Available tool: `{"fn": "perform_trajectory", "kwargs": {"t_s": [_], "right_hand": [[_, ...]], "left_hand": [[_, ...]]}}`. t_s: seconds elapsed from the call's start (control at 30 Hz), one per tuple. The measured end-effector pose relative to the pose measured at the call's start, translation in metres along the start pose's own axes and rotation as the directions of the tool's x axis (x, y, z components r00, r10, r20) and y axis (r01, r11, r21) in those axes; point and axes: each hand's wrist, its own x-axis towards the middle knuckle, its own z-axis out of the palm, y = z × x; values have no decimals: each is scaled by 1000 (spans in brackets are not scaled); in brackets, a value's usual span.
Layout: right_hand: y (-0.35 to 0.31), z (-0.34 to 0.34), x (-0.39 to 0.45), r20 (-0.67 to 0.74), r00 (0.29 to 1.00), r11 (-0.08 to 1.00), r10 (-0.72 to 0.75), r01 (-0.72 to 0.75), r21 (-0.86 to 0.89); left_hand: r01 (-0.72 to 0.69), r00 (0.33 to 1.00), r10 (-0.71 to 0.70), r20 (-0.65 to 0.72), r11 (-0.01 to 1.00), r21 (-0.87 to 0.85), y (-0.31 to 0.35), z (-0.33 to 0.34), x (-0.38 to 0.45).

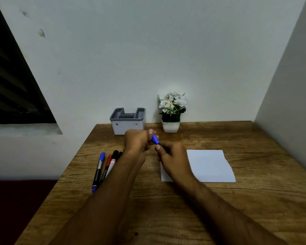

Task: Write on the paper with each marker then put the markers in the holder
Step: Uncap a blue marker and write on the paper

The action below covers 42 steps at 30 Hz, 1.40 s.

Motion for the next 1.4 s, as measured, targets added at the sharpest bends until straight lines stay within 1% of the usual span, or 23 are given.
{"fn": "perform_trajectory", "kwargs": {"t_s": [0.07, 0.13, 0.2, 0.23, 0.27, 0.3, 0.33, 0.37, 0.4, 0.43, 0.5, 0.57, 0.7, 0.73, 0.8, 0.87, 0.93, 1.0, 1.07, 1.13, 1.23, 1.33, 1.4], "right_hand": [[-6, 0, 6, 10, 998, 998, 63, -63, 12], [-13, -5, 14, 27, 987, 984, 161, -162, 79], [-14, -13, 15, 99, 956, 942, 276, -290, 170], [-13, -19, 10, 148, 936, 918, 320, -345, 194], [-11, -23, 6, 180, 924, 904, 338, -372, 211], [-8, -28, 3, 185, 923, 900, 337, -374, 226], [-5, -32, 2, 163, 932, 901, 325, -357, 244], [-2, -34, 4, 122, 942, 906, 312, -334, 259], [0, -36, 7, 81, 950, 911, 300, -311, 272], [1, -38, 10, 50, 956, 915, 288, -290, 282], [2, -38, 11, 19, 962, 916, 273, -266, 299], [5, -41, 7, 11, 957, 903, 289, -277, 329], [12, -51, 1, -7, 938, 844, 347, -309, 439], [12, -54, 0, -7, 938, 832, 348, -305, 463], [11, -60, -2, -22, 946, 814, 324, -267, 515], [11, -65, -1, -49, 958, 803, 284, -209, 558], [12, -66, 3, -67, 960, 772, 271, -175, 611], [15, -67, 6, -78, 949, 715, 304, -173, 677], [18, -68, 5, -98, 945, 694, 311, -156, 703], [22, -70, 1, -150, 952, 788, 268, -127, 603], [33, -73, -6, -302, 938, 968, 171, -104, 228], [44, -73, -11, -332, 938, 985, 101, -141, -99], [47, -75, -15, -327, 942, 977, 71, -132, -168]], "left_hand": [[87, 996, -85, 22, 987, -137, -5, 7, 5], [152, 988, -144, 51, 946, -286, -7, 11, 11], [143, 984, -176, -27, 871, -470, -2, 3, 26], [94, 980, -171, -103, 851, -516, 2, -4, 36], [14, 976, -115, -186, 883, -469, 6, -13, 47], [-67, 969, -11, -246, 949, -308, 8, -19, 53], [-134, 960, 114, -257, 989, -61, 7, -20, 54], [-195, 949, 237, -207, 959, 207, 2, -16, 51], [-259, 937, 332, -107, 867, 426, -7, -9, 49], [-309, 921, 389, -15, 752, 582, -15, 0, 44], [-356, 891, 445, 88, 564, 745, -28, 10, 37], [-368, 867, 482, 124, 454, 811, -36, 13, 40], [-390, 851, 485, 199, 332, 859, -47, 15, 42], [-400, 834, 510, 210, 298, 867, -48, 15, 40], [-492, 744, 619, 252, 252, 833, -50, 14, 36], [-657, 660, 670, 340, 296, 693, -47, 14, 29], [-743, 647, 589, 484, 347, 572, -44, 13, 22], [-751, 658, 470, 589, 342, 565, -45, 12, 19], [-729, 683, 401, 611, 308, 612, -49, 11, 19], [-694, 716, 390, 580, 302, 654, -55, 11, 17], [-641, 760, 388, 522, 314, 700, -61, 17, 11], [-645, 760, 368, 535, 327, 691, -63, 27, 0], [-666, 743, 369, 559, 329, 669, -63, 31, -4]]}}
